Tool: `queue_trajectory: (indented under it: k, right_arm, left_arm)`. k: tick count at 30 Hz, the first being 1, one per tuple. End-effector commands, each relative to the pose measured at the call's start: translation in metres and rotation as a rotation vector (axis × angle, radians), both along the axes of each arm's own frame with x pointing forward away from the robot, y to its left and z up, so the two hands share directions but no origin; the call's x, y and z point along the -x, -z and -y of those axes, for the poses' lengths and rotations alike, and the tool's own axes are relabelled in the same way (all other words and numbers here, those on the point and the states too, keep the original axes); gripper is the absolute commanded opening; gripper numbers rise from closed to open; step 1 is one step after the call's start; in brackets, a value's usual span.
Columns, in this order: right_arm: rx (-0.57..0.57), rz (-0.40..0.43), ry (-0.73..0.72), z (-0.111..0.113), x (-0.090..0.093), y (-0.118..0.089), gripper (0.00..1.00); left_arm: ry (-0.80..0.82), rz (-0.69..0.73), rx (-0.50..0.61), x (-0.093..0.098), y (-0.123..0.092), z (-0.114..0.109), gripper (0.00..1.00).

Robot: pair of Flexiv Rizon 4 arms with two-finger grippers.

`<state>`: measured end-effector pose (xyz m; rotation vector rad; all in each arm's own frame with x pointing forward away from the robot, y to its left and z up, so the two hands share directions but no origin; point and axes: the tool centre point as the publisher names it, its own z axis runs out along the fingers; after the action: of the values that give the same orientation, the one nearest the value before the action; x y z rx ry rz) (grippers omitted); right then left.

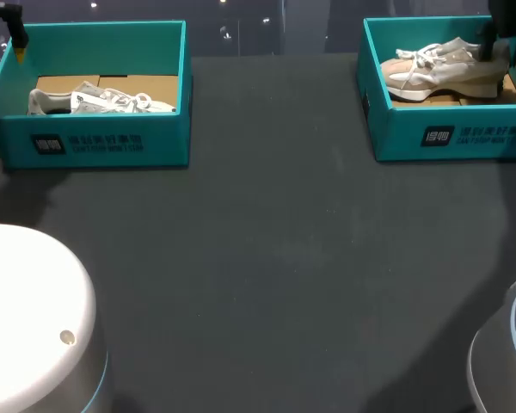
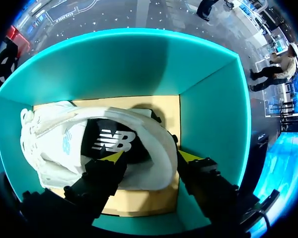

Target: Take the shoe out of the shoebox, open the shoe tongue, remove and reinsert the insole, then place the shoe into the shoebox

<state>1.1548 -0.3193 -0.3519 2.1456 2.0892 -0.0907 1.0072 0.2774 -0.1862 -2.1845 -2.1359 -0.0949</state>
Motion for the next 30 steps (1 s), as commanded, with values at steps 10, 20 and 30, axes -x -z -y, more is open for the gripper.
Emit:
queue_trajectory:
  k: [10, 20, 30]
  right_arm:
    - [-0.017, -0.044, 0.029, 0.0030, -0.0108, 0.0101, 0.58]
    - [-0.018, -0.050, 0.025, -0.0004, -0.0119, 0.0074, 0.37]
    - [-0.009, -0.062, 0.021, -0.0007, -0.0119, 0.0072, 1.00]
  left_arm:
    - [0.002, 0.002, -0.001, 0.0009, -0.0003, -0.0007, 1.00]
    - [0.002, 0.002, -0.001, 0.0009, -0.0003, -0.0007, 1.00]
    - [0.002, 0.002, -0.001, 0.0009, -0.0003, -0.0007, 1.00]
